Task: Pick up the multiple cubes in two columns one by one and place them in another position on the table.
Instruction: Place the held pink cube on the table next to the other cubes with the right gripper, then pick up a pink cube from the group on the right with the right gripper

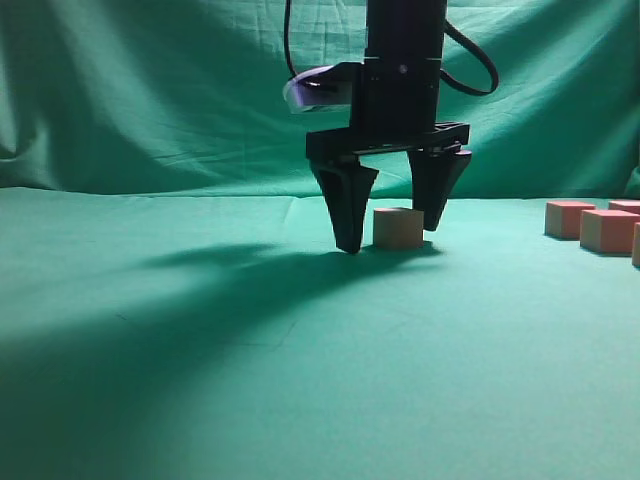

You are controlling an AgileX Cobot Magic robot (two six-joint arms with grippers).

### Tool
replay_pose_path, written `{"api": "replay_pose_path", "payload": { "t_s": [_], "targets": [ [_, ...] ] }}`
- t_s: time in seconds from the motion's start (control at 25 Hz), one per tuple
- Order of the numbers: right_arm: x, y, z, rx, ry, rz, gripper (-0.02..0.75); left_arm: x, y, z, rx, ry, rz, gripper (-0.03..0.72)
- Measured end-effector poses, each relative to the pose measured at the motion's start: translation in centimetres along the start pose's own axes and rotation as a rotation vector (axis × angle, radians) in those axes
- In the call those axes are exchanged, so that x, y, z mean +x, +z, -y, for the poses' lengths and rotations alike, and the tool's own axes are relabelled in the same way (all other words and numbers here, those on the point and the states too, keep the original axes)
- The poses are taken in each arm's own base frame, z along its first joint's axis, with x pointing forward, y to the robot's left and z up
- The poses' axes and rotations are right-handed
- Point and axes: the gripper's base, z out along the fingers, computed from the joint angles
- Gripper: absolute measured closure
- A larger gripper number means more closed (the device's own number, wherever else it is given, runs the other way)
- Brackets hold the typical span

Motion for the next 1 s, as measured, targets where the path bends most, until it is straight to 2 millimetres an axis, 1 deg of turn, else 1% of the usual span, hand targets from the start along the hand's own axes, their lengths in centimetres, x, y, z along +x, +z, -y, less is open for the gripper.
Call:
{"api": "replay_pose_path", "payload": {
  "t_s": [0.08,0.12,0.2,0.32,0.44,0.52,0.64,0.72,0.8,0.84,0.88,0.96,1.0],
  "targets": [
    [0.0,-0.6,0.0,-0.004,0.003,-0.002,0.118,0.0,0.0,0.0,0.000,0.000,0.000,0.688],
    [-0.1,-1.2,0.1,-0.002,0.004,0.003,0.078,0.0,0.0,0.0,0.000,0.000,0.000,0.688],
    [-0.3,-3.0,0.3,0.013,0.001,0.014,0.092,0.0,0.0,0.0,0.000,0.000,0.000,0.688],
    [-0.8,-6.3,0.8,0.042,0.000,0.043,0.092,0.0,0.0,0.0,0.000,0.000,0.000,0.688],
    [-1.1,-9.4,1.1,0.062,0.007,0.117,0.092,0.0,0.0,0.0,0.000,0.000,0.000,0.688],
    [-0.8,-11.6,1.1,0.067,0.011,0.155,0.092,0.0,0.0,0.0,0.000,0.000,0.000,0.688],
    [0.2,-15.5,1.2,0.081,0.038,0.234,0.092,0.0,0.0,0.0,0.000,0.000,0.000,0.688],
    [1.7,-18.8,1.2,0.099,0.090,0.296,0.092,0.0,0.0,0.0,0.000,0.000,0.000,0.688],
    [3.8,-21.3,1.5,0.108,0.159,0.333,0.092,0.0,0.0,0.0,0.000,0.000,0.000,0.688],
    [5.1,-22.3,1.9,0.113,0.191,0.344,0.146,0.0,0.0,0.0,0.000,0.000,0.000,0.688],
    [6.5,-23.2,2.2,0.120,0.220,0.355,0.179,0.0,0.0,0.0,0.000,0.000,0.000,0.688],
    [9.1,-23.4,2.8,0.128,0.265,0.323,0.167,0.0,0.0,0.0,0.000,0.000,0.000,0.688],
    [10.8,-23.5,3.2,0.134,0.287,0.310,0.167,0.0,0.0,0.0,0.000,0.000,0.000,0.688]
  ]
}}
